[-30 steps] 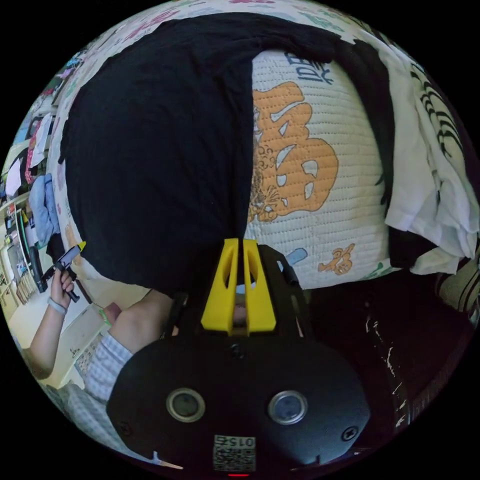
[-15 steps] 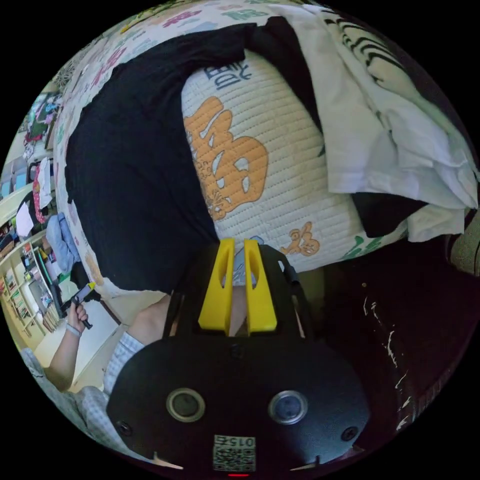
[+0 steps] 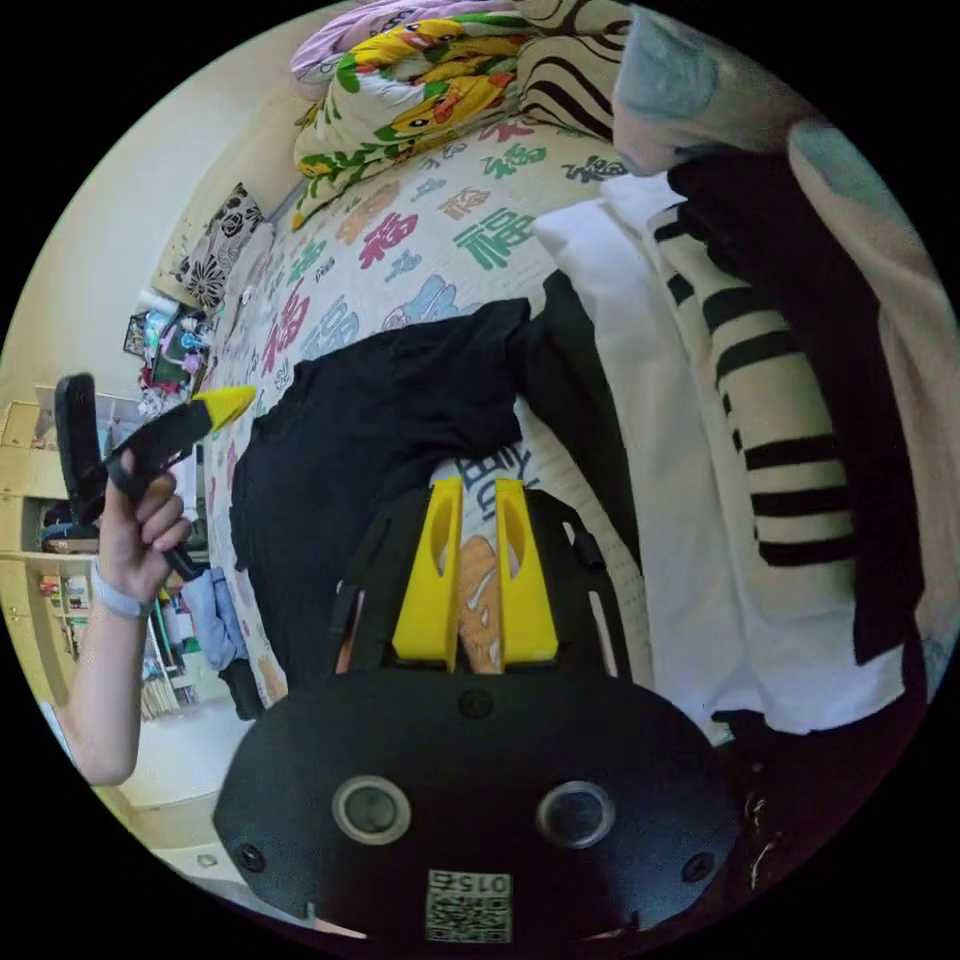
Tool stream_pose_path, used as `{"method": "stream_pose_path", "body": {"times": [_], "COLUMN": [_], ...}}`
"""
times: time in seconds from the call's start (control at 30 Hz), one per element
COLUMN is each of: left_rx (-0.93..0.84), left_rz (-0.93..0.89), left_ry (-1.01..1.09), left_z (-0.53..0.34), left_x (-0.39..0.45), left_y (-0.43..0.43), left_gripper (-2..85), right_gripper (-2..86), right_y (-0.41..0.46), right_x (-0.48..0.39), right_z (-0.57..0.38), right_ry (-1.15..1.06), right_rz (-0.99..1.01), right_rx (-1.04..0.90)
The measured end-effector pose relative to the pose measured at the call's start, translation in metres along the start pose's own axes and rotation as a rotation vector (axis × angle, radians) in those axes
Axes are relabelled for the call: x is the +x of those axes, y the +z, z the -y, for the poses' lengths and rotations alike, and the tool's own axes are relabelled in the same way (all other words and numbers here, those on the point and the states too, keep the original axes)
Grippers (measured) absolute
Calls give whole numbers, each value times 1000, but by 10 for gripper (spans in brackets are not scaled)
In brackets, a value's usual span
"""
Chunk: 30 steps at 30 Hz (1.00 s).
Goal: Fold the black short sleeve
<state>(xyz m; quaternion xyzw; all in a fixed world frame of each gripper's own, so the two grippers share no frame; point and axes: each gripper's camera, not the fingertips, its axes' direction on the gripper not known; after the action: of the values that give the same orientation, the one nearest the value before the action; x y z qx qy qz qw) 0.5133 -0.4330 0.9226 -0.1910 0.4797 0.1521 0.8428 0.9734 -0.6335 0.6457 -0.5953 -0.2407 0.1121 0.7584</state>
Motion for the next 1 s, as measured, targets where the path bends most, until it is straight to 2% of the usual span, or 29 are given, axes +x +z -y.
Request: {"method": "stream_pose_path", "body": {"times": [0.23, 0.4, 0.5, 0.57, 0.77, 1.0], "left_rx": [-280, -478, -561, -555, -406, -162], "left_rz": [22, 114, 197, 253, 249, 140], "left_ry": [80, 117, 155, 180, 165, 45], "left_z": [141, 181, 193, 198, 213, 205], "left_x": [10, 20, 24, 27, 30, 7], "left_y": [142, 207, 232, 237, 217, 139], "left_gripper": [65, 62, 21, 7, -3, -5], "right_gripper": [57, 50, 21, 3, -5, 11], "right_y": [12, 12, 15, 19, 4, -13], "right_x": [36, 52, 56, 58, 60, 53], "right_z": [11, 16, 22, 25, 23, 21], "right_ry": [120, 169, 185, 189, 138, 82], "right_rz": [141, 215, 248, 233, 235, 278], "right_rx": [18, 50, 41, 7, 33, 74]}}
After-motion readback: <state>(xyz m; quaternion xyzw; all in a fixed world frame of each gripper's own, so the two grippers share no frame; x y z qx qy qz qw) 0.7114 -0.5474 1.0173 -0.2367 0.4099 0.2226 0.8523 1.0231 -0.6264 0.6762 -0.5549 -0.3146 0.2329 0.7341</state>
